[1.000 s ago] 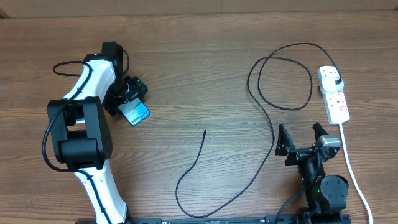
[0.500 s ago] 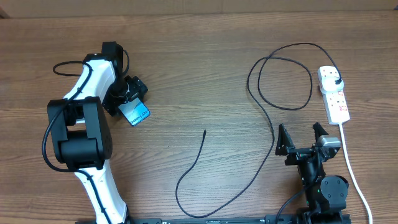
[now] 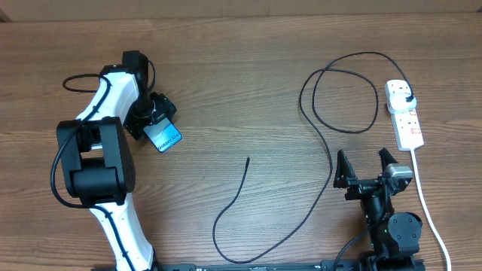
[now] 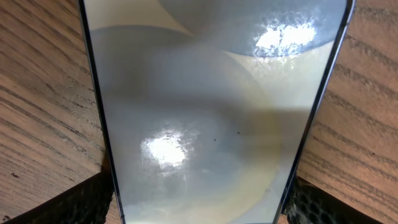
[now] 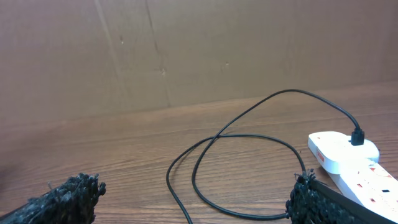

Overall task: Plug charger to phone and switch on socket
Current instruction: 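Close the left gripper on the phone's long edges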

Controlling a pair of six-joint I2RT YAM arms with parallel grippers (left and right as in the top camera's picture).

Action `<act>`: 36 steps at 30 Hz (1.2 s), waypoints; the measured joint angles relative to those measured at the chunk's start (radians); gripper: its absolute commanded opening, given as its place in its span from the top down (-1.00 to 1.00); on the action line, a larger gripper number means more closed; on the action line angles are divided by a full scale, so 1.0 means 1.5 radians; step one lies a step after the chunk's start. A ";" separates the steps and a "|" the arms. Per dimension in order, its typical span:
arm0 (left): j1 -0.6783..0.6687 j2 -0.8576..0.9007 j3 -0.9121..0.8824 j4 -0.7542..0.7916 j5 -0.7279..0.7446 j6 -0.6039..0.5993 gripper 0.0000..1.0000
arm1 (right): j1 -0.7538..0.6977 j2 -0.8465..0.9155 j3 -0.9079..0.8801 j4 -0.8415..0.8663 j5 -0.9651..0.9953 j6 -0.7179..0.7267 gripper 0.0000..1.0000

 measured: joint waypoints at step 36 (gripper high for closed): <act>0.000 0.000 0.000 -0.011 -0.006 0.000 -0.99 | 0.000 0.000 0.000 0.000 0.000 0.000 -1.00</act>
